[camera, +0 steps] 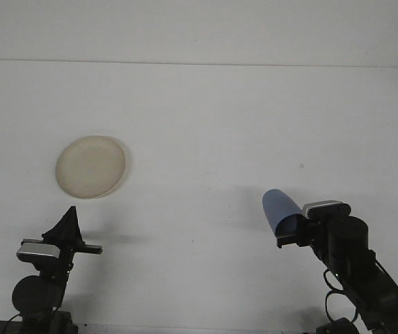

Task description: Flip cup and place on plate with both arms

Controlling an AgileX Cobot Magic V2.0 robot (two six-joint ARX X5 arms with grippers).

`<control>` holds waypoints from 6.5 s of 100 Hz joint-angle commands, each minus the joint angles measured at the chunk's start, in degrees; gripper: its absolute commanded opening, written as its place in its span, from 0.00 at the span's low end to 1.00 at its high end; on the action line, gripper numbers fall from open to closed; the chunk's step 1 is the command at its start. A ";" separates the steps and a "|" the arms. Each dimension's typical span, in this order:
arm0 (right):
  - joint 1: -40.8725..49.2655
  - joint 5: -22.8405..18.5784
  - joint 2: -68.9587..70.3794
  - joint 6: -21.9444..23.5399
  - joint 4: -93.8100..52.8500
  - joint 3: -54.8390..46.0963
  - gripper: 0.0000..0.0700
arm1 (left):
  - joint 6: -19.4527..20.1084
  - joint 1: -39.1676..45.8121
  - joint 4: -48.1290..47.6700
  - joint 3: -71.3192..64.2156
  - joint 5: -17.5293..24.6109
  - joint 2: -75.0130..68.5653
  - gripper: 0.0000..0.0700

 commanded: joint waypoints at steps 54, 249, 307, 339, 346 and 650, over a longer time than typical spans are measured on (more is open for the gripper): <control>17.16 0.85 34.21 9.38 -29.09 35.58 0.00 | -0.09 -0.07 0.57 -1.14 -0.24 -0.13 0.02; 18.88 -3.26 60.17 -7.08 -40.98 65.85 0.65 | -0.09 -0.07 0.57 -1.14 -0.24 -0.13 0.02; -8.39 -3.41 41.20 -9.42 -40.92 58.62 0.65 | -0.09 -0.07 0.57 -1.14 -0.24 -0.13 0.02; -18.62 -3.41 22.88 -9.62 -28.74 36.09 0.65 | -0.09 -0.07 0.57 -1.14 -0.24 -0.13 0.02; -20.04 -3.39 18.80 -9.60 -25.14 31.19 0.65 | -0.09 -0.07 0.57 -1.14 -0.24 -0.13 0.02; -20.83 -3.39 -12.52 -10.67 14.38 -7.82 0.65 | -0.11 -0.11 -58.88 58.73 -0.22 50.40 0.02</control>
